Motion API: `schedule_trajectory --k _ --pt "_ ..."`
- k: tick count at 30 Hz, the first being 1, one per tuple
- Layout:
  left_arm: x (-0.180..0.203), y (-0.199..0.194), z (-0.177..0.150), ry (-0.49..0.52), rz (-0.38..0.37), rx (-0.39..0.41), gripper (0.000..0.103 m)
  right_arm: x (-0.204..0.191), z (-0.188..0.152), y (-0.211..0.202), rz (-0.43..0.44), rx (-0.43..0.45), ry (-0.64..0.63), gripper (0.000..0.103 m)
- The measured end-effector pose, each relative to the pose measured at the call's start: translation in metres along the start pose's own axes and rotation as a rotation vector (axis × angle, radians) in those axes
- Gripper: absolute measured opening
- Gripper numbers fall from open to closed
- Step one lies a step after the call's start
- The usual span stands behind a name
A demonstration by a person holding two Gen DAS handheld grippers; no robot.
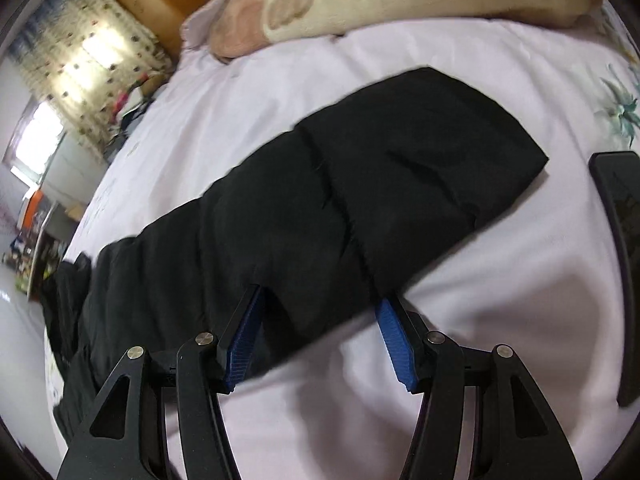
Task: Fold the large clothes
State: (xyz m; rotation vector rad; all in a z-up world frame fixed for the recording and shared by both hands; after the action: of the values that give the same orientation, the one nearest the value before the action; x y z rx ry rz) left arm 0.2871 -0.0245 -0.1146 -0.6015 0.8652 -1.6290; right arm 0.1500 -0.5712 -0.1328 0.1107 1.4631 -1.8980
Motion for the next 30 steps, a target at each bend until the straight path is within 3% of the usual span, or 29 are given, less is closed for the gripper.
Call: schedule_trajectory --k 4,8,10,16,21,30 --pt "0.001 0.005 -0.003 0.010 0.003 0.002 0.069 0.001 0.008 0.005 -0.006 0.018 0.045 0.055" --pt "-0.001 0.007 -0.003 0.016 -0.002 -0.003 0.069 -0.004 0.013 0.001 -0.024 0.029 0.052 0.019" --pt "-0.001 0.007 -0.003 0.014 -0.007 -0.007 0.069 -0.009 0.013 -0.008 -0.022 0.037 0.044 0.015" --pt "-0.006 -0.014 -0.002 -0.026 -0.014 0.001 0.068 -0.048 0.020 -0.059 0.052 0.101 -0.016 0.013" --pt "-0.009 -0.040 -0.004 -0.031 -0.040 0.036 0.068 -0.113 0.016 -0.115 0.156 0.168 -0.128 0.012" --pt "-0.037 -0.078 -0.003 -0.045 -0.045 0.105 0.068 -0.247 -0.044 -0.169 0.348 0.168 -0.365 0.012"
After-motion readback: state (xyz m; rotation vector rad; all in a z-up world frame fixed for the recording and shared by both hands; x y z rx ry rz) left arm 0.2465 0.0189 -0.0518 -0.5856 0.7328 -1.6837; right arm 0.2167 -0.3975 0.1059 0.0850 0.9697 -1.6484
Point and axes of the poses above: each gripper's, at about its wrist camera, not at the fingertips, and y roughly the way its jaws point, x to its right, z to its top, the point moved 7 cm from there along y, roughly the way its jaws point, and after that the axes turned 8 degrees about y, right-handed, at the moved point
